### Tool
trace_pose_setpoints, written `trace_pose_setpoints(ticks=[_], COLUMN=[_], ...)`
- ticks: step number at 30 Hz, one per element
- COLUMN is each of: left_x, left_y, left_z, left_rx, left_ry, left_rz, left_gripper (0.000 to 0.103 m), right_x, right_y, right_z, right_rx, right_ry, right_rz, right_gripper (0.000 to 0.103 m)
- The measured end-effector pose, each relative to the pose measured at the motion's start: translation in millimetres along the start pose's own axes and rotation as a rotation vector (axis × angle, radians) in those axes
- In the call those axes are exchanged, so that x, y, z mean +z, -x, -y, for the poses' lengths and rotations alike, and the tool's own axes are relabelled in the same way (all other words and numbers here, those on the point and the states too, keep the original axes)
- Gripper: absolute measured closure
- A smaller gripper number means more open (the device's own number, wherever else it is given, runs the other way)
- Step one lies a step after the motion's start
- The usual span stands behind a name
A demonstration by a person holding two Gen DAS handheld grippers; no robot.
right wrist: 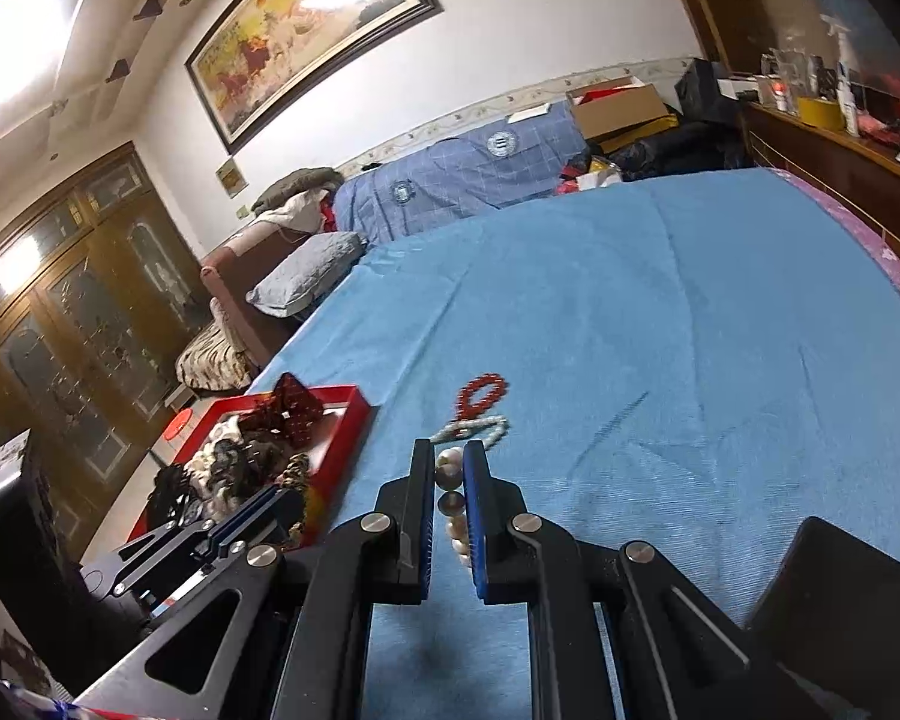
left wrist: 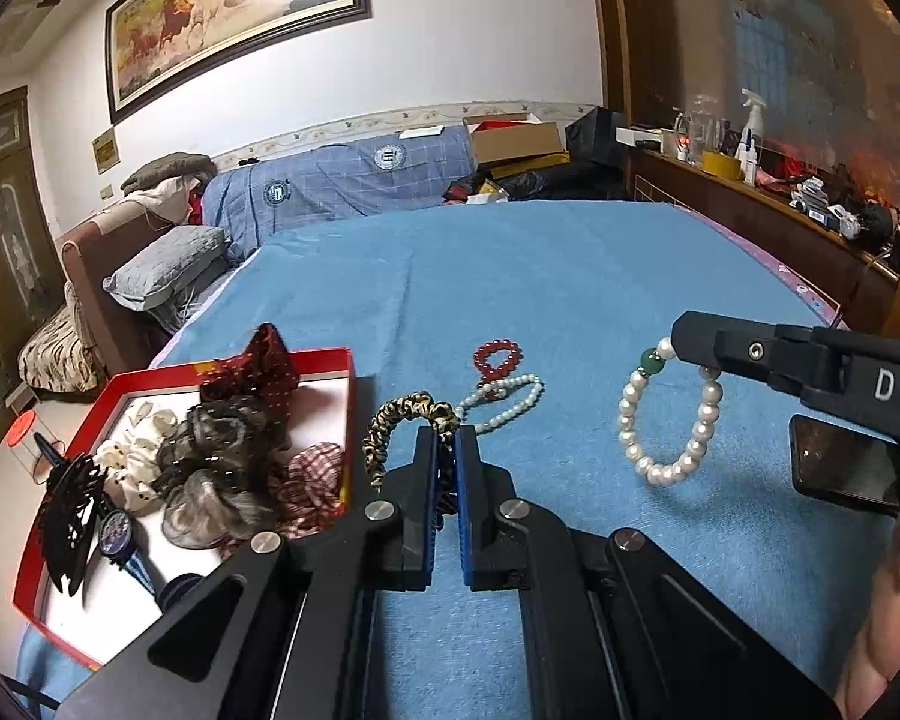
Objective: Organize jewelry
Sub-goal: 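Carry the pearl bracelet and gold bracelet over the red box, then lower both bracelets into the box and open both tools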
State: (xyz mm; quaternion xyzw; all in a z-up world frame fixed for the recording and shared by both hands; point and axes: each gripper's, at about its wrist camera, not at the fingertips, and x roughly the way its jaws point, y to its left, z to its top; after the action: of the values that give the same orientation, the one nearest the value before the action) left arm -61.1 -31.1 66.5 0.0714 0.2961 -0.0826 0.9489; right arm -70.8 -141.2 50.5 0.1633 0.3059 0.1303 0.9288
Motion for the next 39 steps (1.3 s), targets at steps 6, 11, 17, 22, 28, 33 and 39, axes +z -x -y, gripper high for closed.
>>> trace_pose_setpoints(ticks=[6,11,17,22,28,33,39], left_x=[-1.7,-3.6,-19.1,-38.2,-57.5,-65.5,-68.3], left_y=[12.5,25.2,36.1,38.0,34.7,28.4,16.3], left_z=[-22.9,-55.4,-107.3,-153.6,-189.4,-203.7,-205.3], left_rx=[0.01,0.03,0.106,0.179,0.223,0.225,0.221], left_ry=[0.04,0.093,0.166,0.239,0.306,0.327,0.331], left_rz=[0.008,0.017,0.006,-0.024,-0.056,-0.071,-0.092], left_gripper=[0.098,0.098,0.098,0.098,0.098,0.098,0.098], right_x=[-1.9,-5.7,-13.0,-24.4,-40.0,-53.7,-61.1], right_y=[-3.9,-11.5,-20.0,-35.3,-56.0,-75.3,-91.3], right_z=[-29.6,-59.1,-100.8,-139.1,-178.4,-197.1,-201.8], right_rx=[0.036,0.081,0.155,0.202,0.228,0.196,0.168], right_ry=[0.047,0.095,0.159,0.228,0.304,0.358,0.383], right_rz=[-0.017,-0.048,-0.085,-0.124,-0.162,-0.191,-0.218], right_gripper=[0.092,0.092,0.092,0.092,0.092,0.092,0.092])
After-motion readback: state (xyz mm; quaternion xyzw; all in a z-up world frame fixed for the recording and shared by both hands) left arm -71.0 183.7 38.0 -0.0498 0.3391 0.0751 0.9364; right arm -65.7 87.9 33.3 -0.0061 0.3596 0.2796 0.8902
